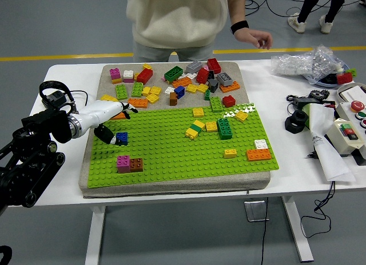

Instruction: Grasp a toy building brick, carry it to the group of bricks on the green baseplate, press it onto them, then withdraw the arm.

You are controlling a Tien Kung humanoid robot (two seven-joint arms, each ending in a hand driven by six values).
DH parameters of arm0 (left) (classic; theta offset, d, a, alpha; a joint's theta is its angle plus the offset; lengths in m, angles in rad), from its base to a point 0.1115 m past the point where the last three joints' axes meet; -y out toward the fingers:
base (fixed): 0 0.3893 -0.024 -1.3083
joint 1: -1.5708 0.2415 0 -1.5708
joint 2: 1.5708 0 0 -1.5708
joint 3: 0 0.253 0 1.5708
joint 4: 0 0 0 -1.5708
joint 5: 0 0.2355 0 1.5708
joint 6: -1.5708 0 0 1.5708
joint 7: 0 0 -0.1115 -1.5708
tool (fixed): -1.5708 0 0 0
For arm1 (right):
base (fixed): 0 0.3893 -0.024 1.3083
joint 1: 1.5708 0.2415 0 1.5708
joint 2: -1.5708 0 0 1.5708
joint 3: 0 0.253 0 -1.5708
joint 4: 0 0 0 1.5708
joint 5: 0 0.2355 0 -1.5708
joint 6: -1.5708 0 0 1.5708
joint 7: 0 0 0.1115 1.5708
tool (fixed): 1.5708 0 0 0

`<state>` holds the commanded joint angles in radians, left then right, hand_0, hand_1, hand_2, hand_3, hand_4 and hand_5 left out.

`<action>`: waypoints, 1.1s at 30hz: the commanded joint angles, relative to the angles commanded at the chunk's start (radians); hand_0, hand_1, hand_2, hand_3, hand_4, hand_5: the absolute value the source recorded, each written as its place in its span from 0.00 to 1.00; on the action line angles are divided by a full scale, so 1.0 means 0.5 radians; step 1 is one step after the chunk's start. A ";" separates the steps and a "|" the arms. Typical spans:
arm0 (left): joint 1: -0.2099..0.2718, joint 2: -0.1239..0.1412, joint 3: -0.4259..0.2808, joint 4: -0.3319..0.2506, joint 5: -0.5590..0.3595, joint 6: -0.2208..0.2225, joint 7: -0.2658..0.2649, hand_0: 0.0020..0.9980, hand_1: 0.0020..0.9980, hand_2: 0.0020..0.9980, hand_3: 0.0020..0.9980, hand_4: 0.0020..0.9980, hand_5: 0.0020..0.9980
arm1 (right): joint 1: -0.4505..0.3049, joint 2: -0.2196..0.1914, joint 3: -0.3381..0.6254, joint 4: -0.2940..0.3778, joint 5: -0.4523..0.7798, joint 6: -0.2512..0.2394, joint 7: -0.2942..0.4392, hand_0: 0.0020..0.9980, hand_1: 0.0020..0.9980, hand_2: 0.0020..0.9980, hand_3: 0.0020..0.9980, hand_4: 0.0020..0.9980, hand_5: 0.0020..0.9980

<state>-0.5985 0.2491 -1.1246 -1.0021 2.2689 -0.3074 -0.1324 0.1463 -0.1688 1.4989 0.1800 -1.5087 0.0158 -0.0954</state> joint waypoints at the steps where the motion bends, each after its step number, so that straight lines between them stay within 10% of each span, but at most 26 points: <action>1: -0.007 -0.005 0.000 0.022 0.000 -0.006 0.002 0.85 0.87 0.75 0.85 0.91 0.00 | 0.000 0.000 0.000 0.000 -0.002 0.000 0.000 0.76 0.68 0.72 0.74 1.00 0.68; 33: -0.074 -0.100 -0.024 0.312 0.000 0.002 0.046 0.82 0.82 0.63 0.79 0.89 0.01 | 0.002 -0.004 0.003 0.000 -0.016 0.004 0.000 0.76 0.68 0.72 0.74 1.00 0.68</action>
<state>-0.6355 0.1990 -1.1366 -0.8463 2.2689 -0.3065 -0.1095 0.1472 -0.1707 1.5004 0.1800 -1.5169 0.0176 -0.0952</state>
